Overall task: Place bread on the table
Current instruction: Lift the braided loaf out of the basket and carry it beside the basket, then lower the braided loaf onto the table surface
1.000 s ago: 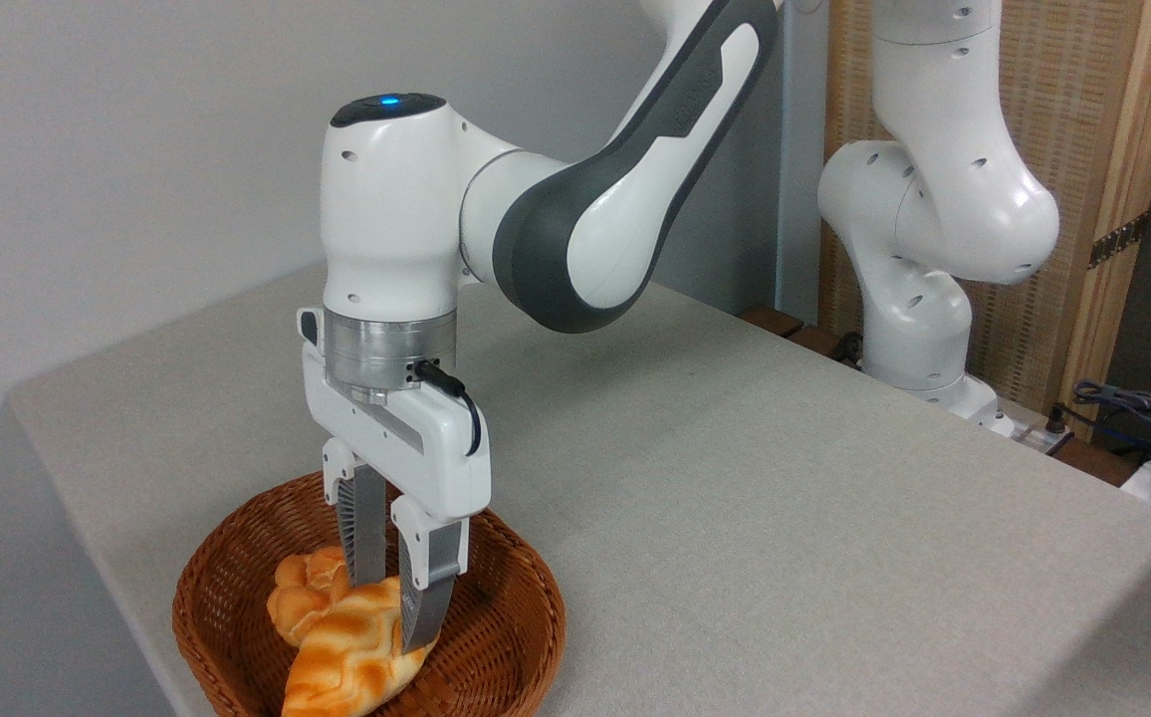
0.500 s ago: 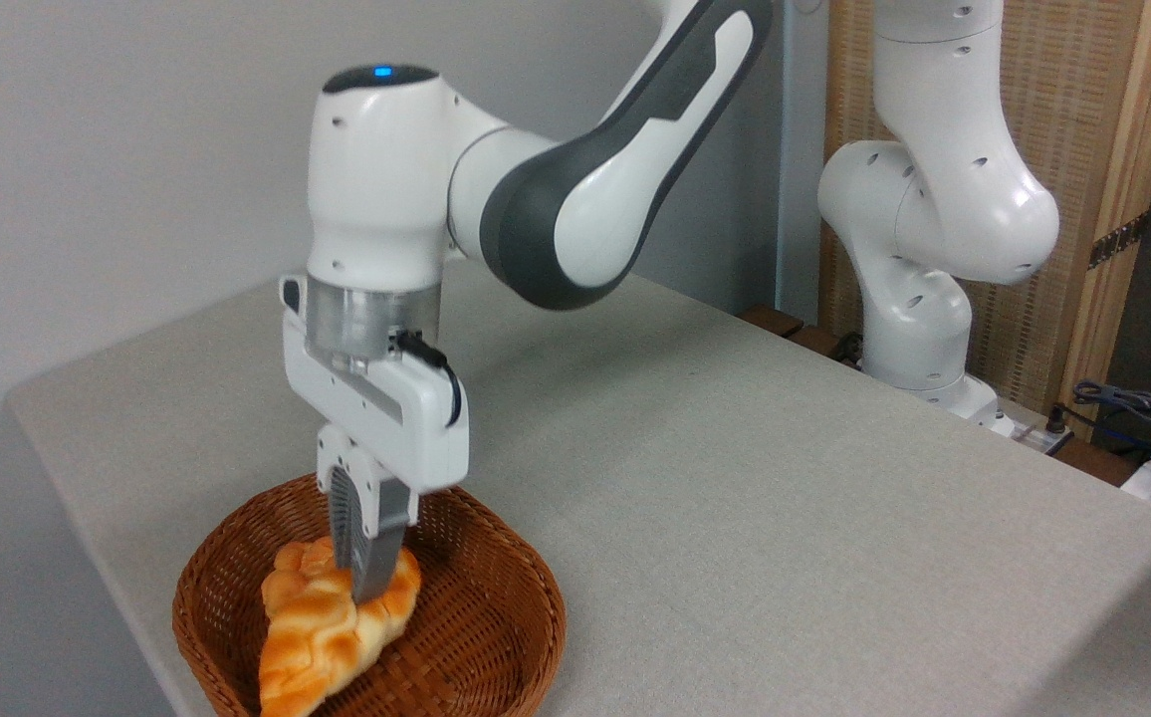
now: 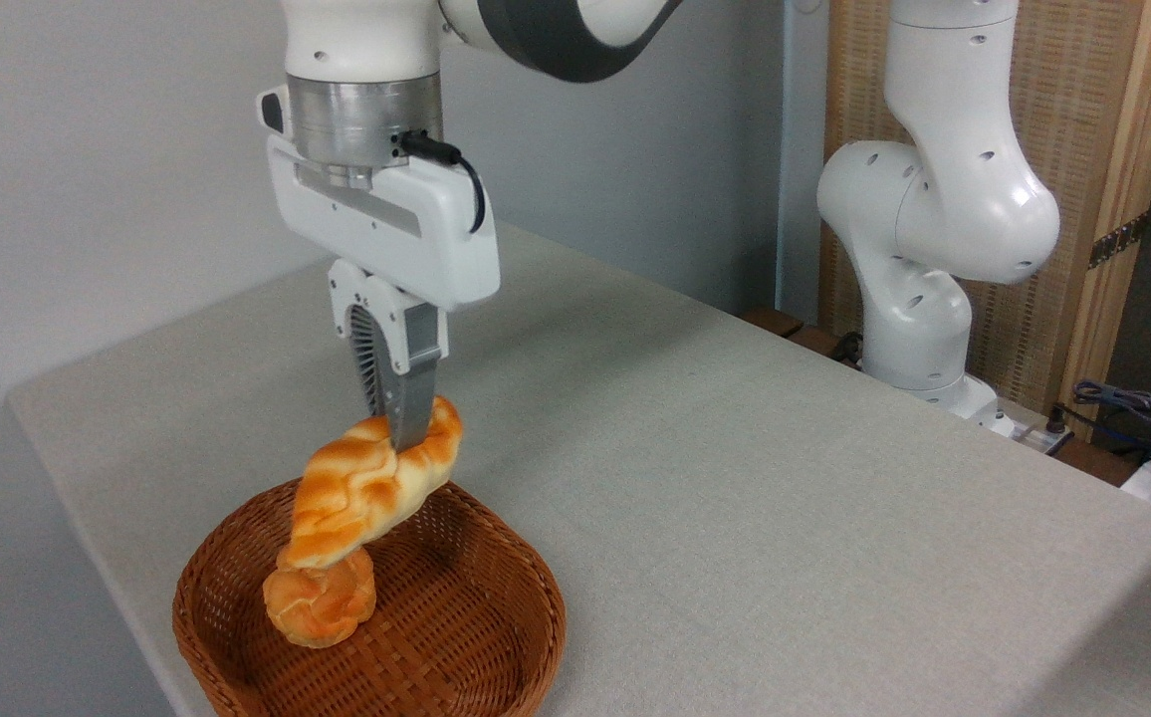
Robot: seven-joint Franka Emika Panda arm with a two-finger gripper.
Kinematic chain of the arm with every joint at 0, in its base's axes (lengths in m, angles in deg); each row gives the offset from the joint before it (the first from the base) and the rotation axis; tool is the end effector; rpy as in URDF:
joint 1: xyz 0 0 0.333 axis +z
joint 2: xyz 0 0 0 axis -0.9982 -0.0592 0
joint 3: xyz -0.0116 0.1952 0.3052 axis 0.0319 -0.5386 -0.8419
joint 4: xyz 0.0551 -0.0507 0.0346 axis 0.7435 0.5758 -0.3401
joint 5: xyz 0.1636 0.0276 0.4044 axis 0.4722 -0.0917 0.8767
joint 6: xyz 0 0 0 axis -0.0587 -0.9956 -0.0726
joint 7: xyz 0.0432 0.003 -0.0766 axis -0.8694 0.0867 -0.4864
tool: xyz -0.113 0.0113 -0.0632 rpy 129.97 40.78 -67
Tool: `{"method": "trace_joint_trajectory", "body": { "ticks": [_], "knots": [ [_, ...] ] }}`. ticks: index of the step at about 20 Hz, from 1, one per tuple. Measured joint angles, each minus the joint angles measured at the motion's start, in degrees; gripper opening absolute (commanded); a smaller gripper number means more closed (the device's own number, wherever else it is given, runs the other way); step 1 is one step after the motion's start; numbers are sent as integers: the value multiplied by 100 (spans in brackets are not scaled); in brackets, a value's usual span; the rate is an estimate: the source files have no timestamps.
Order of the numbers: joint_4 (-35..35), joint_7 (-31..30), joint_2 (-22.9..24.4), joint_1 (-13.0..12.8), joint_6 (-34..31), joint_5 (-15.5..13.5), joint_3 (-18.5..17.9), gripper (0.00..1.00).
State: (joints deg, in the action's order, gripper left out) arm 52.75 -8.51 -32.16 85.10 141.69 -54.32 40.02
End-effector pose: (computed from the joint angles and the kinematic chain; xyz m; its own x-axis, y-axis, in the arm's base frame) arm 0.6239 -0.0278 0.5899 0.7530 -0.6438 0.1362 -0.6374 -0.7650 -0.0924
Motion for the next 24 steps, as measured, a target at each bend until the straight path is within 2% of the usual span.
{"method": "trace_joint_trajectory", "body": {
  "ticks": [3, 7, 8, 9, 10, 11, 12, 13, 16, 24],
  "knots": [
    [429, 149, 416, -18, -441, 0, 15, 0],
    [1658, 596, 1348, -103, -509, 0, 61, 4],
    [1952, 674, 1526, -177, -515, 0, 73, 12],
    [2202, 700, 1653, -266, -515, 0, 92, 32],
    [2404, 703, 1731, -350, -514, 0, 134, 67],
    [2560, 703, 1768, -411, -513, 0, 211, 81],
    [2679, 703, 1771, -448, -511, 0, 312, 87],
    [2767, 703, 1762, -471, -507, 0, 409, 99],
    [2885, 703, 1753, -485, -506, 0, 519, 100],
    [2921, 705, 1672, -509, -503, 0, 544, 100]
  ]
}}
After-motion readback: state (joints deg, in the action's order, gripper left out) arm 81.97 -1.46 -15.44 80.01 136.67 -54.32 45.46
